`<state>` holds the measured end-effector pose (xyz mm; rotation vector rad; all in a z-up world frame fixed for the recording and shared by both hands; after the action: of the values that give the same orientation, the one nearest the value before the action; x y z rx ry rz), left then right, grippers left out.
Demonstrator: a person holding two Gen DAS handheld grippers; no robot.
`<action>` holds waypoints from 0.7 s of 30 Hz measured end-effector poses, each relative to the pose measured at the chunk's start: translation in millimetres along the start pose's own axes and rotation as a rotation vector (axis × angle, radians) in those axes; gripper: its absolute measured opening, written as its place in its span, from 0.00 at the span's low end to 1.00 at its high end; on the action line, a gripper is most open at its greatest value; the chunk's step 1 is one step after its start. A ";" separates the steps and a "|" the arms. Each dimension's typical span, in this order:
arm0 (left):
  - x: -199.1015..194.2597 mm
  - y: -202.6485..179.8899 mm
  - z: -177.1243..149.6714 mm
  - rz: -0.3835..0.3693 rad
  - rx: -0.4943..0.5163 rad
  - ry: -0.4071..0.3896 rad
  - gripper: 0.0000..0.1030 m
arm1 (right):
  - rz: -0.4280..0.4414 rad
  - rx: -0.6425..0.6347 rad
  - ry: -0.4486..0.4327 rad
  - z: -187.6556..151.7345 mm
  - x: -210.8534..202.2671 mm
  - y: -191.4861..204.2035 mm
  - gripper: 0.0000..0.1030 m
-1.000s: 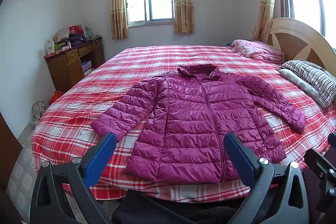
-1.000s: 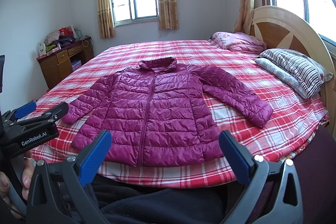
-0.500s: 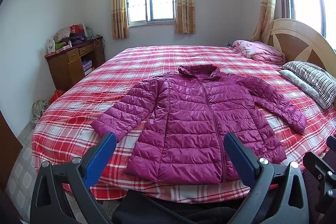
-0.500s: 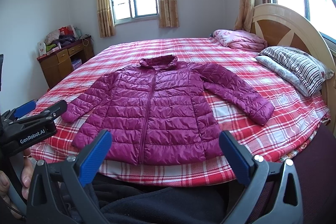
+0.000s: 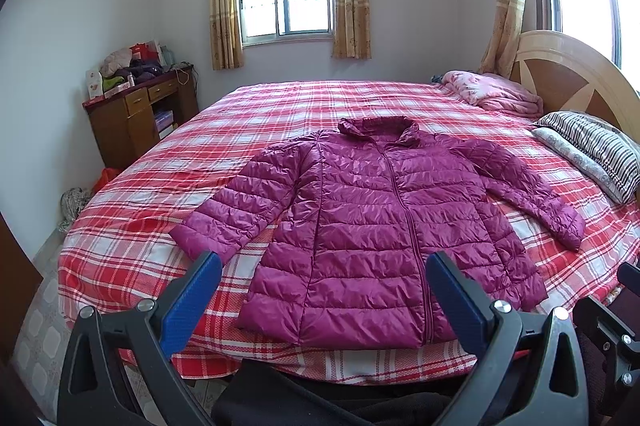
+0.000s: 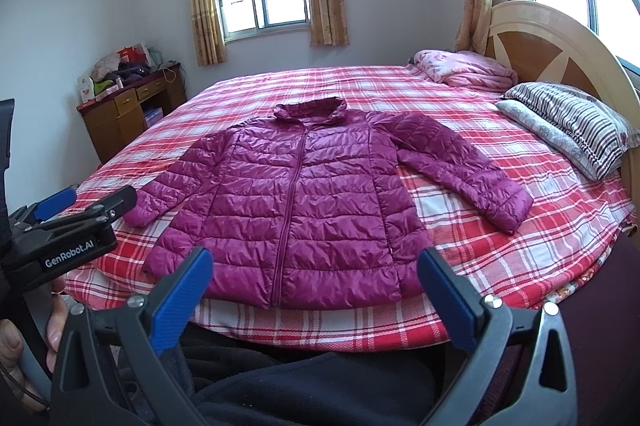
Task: Fold large clothes
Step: 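Reach the right tool to the sleeve cuff and close on it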
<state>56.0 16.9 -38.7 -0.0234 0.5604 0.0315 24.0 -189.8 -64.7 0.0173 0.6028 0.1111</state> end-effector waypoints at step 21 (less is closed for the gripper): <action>156.1 2.9 18.7 0.040 0.062 0.037 0.99 | -0.142 0.279 0.191 -29.8 122.3 -156.6 0.94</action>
<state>198.0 24.0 -106.0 0.0479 0.5987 0.0521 122.7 -332.5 -165.9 0.2363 0.8042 -0.1113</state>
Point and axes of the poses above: each gripper's, at about its wrist camera, not at the fingertips, and x roughly the way its jaws point, y to its left, z to its top, the point moved 5 cm from there along x, roughly the way its jaws point, and after that the axes turned 3 degrees about -x, right-handed, at the moved point
